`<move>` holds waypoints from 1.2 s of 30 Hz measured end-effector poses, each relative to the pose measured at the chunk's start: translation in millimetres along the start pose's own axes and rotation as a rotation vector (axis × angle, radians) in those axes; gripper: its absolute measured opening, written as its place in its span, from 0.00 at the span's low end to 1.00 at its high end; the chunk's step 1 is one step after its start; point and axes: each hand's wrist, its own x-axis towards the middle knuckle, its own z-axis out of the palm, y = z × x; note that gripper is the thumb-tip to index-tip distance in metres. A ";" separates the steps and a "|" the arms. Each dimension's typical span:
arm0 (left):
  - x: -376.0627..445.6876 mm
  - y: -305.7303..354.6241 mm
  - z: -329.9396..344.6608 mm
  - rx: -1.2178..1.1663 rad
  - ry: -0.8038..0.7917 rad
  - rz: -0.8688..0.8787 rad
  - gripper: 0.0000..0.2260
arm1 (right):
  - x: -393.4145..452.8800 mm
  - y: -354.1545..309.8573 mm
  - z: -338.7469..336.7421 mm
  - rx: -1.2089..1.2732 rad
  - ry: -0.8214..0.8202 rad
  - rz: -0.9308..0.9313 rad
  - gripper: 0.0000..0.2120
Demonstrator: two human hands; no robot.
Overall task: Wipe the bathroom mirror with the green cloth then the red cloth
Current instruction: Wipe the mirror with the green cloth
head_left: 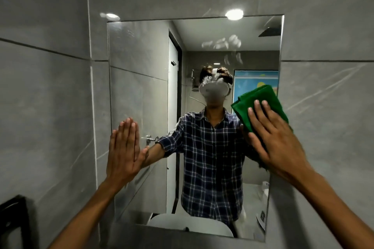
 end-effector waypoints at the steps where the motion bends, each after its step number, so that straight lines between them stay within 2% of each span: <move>1: 1.0 -0.5 2.3 0.004 0.008 0.001 0.36 | 2.5 10.6 -2.7 -0.085 -0.008 -0.065 0.31; 4: 0.4 -3.0 4.9 0.030 0.011 0.014 0.36 | 9.3 10.6 4.5 -0.178 0.010 -0.077 0.31; 6: 0.1 -3.7 7.1 0.036 0.027 -0.008 0.37 | 14.0 -10.8 17.0 -0.158 0.077 0.087 0.32; 10: -0.4 -4.2 8.4 0.018 0.038 -0.059 0.37 | 61.5 -76.9 29.9 -0.017 0.217 0.537 0.32; 12: 0.2 -3.8 8.0 0.026 0.036 -0.049 0.37 | 98.4 -118.9 31.9 0.059 0.258 0.632 0.32; 14: 1.0 -3.9 7.2 0.034 0.037 -0.046 0.37 | 128.1 -161.9 37.5 0.114 0.276 0.556 0.33; 17: 0.5 -2.7 5.2 0.037 0.032 -0.044 0.37 | 142.0 -205.9 50.0 0.134 0.199 0.157 0.35; 20: 1.7 -1.2 0.4 0.043 0.000 -0.052 0.37 | 120.9 -193.6 59.6 0.021 0.080 -0.297 0.36; 22: 2.3 0.6 -2.9 0.055 -0.039 -0.062 0.38 | 100.6 -159.1 58.9 -0.031 0.052 -0.331 0.36; 24: 2.5 1.8 -5.7 0.067 -0.070 -0.072 0.38 | 77.2 -113.8 51.7 -0.080 0.081 -0.166 0.36; 27: 2.0 2.9 -5.0 0.077 -0.075 -0.079 0.38 | 58.7 -53.5 32.7 -0.058 0.192 0.315 0.34; 29: 1.5 2.3 -3.5 0.081 -0.060 -0.067 0.38 | 77.5 -38.8 19.7 0.018 0.281 0.655 0.33; 31: 1.0 0.7 -1.4 0.084 -0.053 -0.060 0.38 | 115.5 -46.2 7.5 0.098 0.358 0.868 0.33; 33: 0.1 -1.5 0.8 0.079 -0.053 -0.056 0.38 | 157.3 -63.3 -0.4 0.135 0.407 0.927 0.32; 36: 1.1 -1.9 2.6 0.080 -0.041 -0.044 0.39 | 208.9 -108.2 -4.6 0.143 0.444 0.849 0.32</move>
